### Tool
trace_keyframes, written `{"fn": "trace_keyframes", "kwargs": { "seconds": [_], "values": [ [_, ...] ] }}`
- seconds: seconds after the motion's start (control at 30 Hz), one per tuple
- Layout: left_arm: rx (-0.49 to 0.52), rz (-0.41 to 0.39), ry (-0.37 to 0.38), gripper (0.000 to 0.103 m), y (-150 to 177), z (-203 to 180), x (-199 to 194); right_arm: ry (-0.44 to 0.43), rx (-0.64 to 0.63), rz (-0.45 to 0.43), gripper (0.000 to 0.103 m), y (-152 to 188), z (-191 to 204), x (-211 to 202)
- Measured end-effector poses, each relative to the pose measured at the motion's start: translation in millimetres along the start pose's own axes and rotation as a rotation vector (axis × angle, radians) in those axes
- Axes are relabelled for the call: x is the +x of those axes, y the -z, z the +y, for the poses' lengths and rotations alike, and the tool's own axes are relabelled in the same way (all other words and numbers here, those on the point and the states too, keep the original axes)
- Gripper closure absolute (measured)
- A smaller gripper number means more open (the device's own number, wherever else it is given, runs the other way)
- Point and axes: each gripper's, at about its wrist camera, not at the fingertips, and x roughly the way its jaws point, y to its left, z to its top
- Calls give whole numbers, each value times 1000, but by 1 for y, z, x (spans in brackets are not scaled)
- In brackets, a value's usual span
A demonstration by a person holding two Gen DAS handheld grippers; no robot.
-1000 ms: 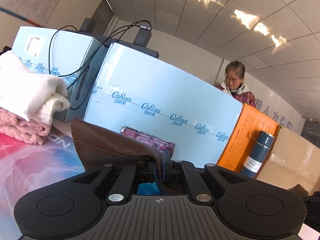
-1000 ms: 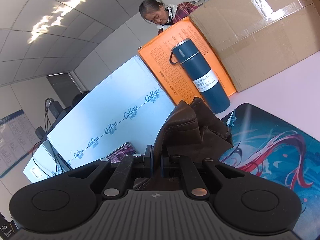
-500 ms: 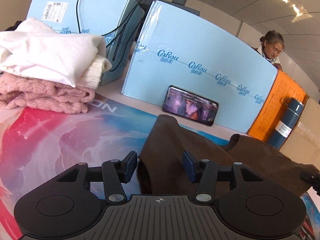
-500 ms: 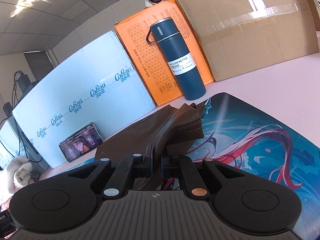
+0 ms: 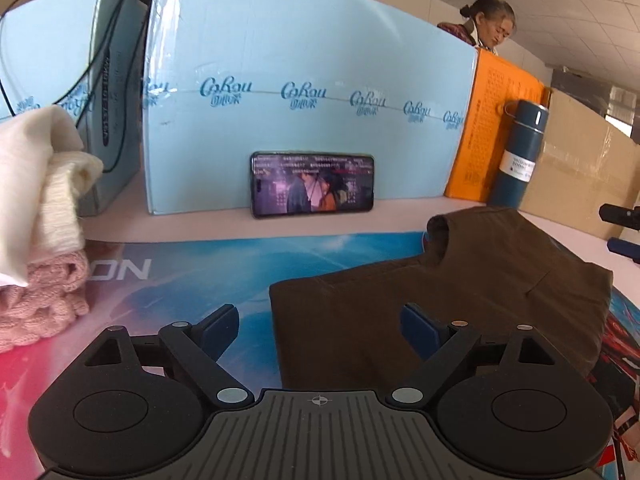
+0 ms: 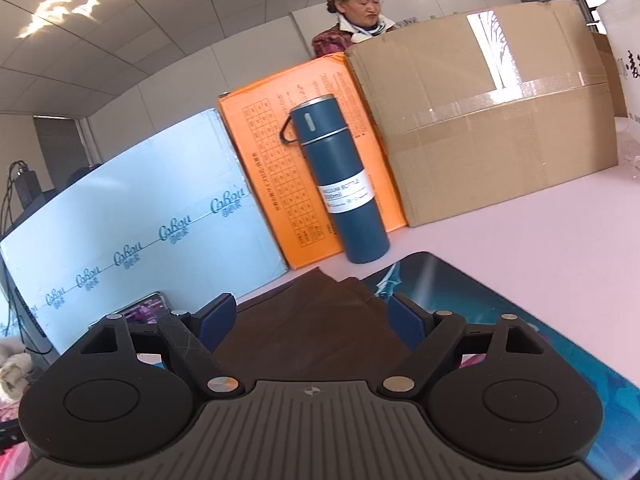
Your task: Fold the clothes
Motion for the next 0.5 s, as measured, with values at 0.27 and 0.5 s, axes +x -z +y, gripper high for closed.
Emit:
{"fn": "trace_keyframes", "kwargs": {
  "seconds": [0.27, 0.5],
  "values": [
    [-52, -74, 334, 8, 3, 7, -11, -264, 161, 224, 17, 30, 16, 50],
    [-51, 22, 321, 7, 3, -1, 9, -271, 161, 258, 16, 35, 18, 57]
  ]
}}
